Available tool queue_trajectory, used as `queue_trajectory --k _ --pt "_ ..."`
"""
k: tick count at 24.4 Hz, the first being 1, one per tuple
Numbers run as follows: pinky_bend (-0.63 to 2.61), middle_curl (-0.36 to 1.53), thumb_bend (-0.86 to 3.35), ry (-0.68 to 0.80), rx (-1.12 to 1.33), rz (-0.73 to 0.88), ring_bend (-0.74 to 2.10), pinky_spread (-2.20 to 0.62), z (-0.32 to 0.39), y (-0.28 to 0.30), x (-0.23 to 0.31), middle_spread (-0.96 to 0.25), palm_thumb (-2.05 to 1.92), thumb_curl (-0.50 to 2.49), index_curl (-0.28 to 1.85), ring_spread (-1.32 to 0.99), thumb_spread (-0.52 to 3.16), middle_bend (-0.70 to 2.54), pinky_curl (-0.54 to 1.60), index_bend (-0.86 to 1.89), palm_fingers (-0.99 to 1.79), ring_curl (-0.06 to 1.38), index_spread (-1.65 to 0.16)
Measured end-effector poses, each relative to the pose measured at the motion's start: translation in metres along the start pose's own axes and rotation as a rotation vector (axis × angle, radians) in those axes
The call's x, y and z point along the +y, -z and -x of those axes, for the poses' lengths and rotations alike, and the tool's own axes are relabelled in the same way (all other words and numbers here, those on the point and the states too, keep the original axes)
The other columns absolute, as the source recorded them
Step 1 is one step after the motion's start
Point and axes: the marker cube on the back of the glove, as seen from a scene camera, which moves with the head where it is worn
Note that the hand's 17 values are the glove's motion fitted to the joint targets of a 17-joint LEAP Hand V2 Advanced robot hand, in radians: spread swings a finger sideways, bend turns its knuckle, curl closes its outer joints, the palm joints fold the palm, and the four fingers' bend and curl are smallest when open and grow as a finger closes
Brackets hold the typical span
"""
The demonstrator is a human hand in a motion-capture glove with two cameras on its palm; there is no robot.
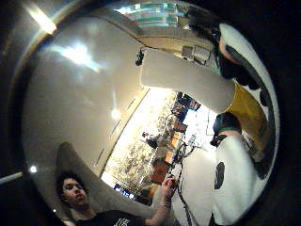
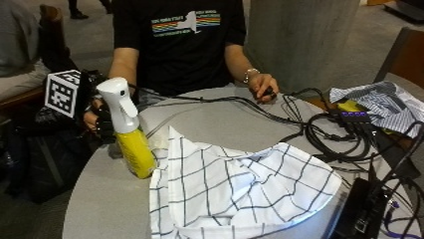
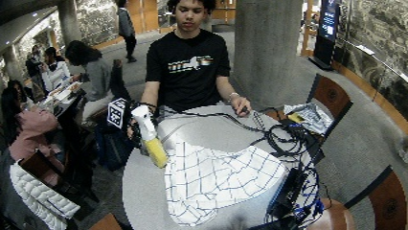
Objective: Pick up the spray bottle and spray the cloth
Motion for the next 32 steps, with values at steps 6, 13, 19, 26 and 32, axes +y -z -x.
queue_trajectory --k 6,13,19,26,32 --pt "0.38 0.45 0.13 0.025 0.000 -0.074 0.51 -0.11 -0.0030 0.0066 0.0007 -0.09 1.16 0.52 0.31 -0.10 0.57 0.31 0.36 0.33 1.22 0.41 -0.24" --pt "0.43 0.50 0.13 0.030 -0.012 -0.070 0.57 -0.22 -0.0029 0.0085 0.0017 -0.12 1.23 0.58 0.39 -0.15 0.34 0.35 0.41 0.38 1.23 0.47 -0.23" --pt "0.35 0.52 0.00 0.041 -0.014 -0.031 0.46 -0.14 -0.0021 0.0091 0.0046 -0.11 1.12 0.58 0.43 -0.11 0.39 0.37 0.39 0.39 1.03 0.46 -0.21" --pt "0.36 0.50 -0.11 0.000 0.072 0.151 0.27 0.12 -0.0008 0.0032 0.0069 -0.04 0.84 0.49 0.42 -0.01 0.69 0.34 0.42 0.18 0.62 0.43 -0.23" --pt "0.40 0.47 -0.06 -0.012 0.089 0.168 0.23 0.23 -0.0009 0.0056 0.0061 0.01 0.73 0.44 0.32 0.05 0.80 0.29 0.39 0.04 0.45 0.38 -0.29"
